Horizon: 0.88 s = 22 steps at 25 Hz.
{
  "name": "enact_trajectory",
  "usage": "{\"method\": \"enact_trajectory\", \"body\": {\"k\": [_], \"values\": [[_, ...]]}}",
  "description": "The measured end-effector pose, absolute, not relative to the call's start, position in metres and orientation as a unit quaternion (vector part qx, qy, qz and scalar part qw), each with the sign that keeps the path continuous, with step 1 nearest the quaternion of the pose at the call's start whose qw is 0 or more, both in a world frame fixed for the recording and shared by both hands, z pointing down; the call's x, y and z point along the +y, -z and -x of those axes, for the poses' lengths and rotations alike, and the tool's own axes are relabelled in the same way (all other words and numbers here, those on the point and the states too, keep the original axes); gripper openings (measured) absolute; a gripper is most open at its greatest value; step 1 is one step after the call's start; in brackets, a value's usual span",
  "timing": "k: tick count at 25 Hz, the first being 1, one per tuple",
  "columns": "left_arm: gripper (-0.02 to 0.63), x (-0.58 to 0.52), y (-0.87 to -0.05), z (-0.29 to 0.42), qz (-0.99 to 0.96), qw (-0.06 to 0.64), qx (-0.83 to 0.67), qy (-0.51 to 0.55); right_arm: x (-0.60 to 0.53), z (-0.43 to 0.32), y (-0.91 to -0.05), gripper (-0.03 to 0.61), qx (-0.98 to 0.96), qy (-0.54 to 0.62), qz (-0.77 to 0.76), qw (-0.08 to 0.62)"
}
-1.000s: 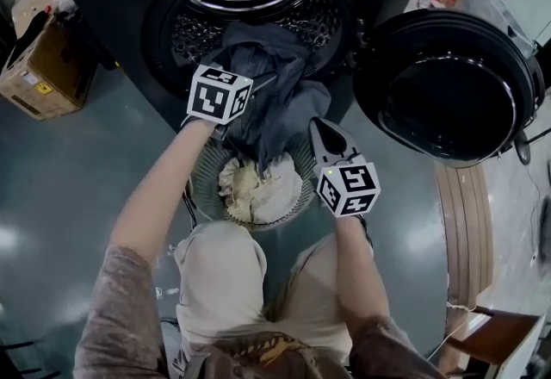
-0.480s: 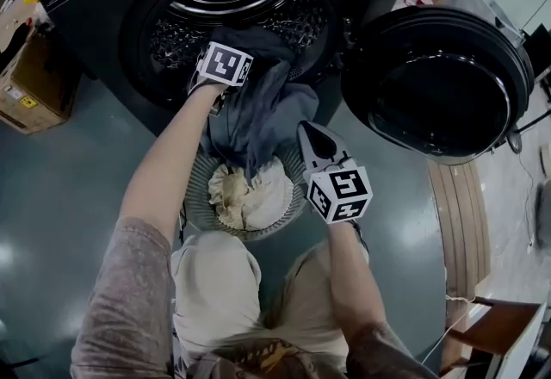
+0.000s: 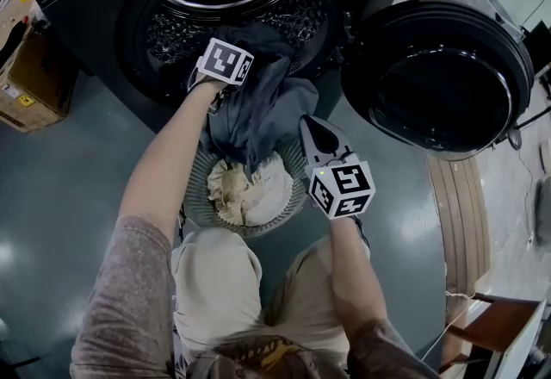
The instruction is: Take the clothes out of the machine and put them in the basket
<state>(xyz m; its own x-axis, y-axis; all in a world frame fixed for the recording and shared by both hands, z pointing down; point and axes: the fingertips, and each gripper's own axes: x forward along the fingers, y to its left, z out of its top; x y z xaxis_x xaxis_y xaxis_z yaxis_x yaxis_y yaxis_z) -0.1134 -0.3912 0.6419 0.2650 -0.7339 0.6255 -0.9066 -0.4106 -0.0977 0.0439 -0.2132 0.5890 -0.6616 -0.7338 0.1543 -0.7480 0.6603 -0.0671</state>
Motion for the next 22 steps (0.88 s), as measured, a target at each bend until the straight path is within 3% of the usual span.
{"method": "enact_trajectory", "body": {"k": [3, 8, 22], "values": [[0.249, -0.384, -0.641, 0.107, -0.786, 0.118, -0.524, -0.306, -0.213, -0.047, -0.587, -0.003, -0.907, -0.062, -0.412, 0.055], [0.175, -0.376, -0.633, 0.109, -0.779, 0.117, -0.544, -0.291, -0.212, -0.053, -0.582, -0.003, -0.904, -0.064, -0.419, 0.048], [0.133, -0.272, -0.582, 0.097, -0.828, 0.131, -0.512, -0.186, -0.212, -0.061, -0.577, -0.003, -0.906, -0.065, -0.417, 0.029]]}}
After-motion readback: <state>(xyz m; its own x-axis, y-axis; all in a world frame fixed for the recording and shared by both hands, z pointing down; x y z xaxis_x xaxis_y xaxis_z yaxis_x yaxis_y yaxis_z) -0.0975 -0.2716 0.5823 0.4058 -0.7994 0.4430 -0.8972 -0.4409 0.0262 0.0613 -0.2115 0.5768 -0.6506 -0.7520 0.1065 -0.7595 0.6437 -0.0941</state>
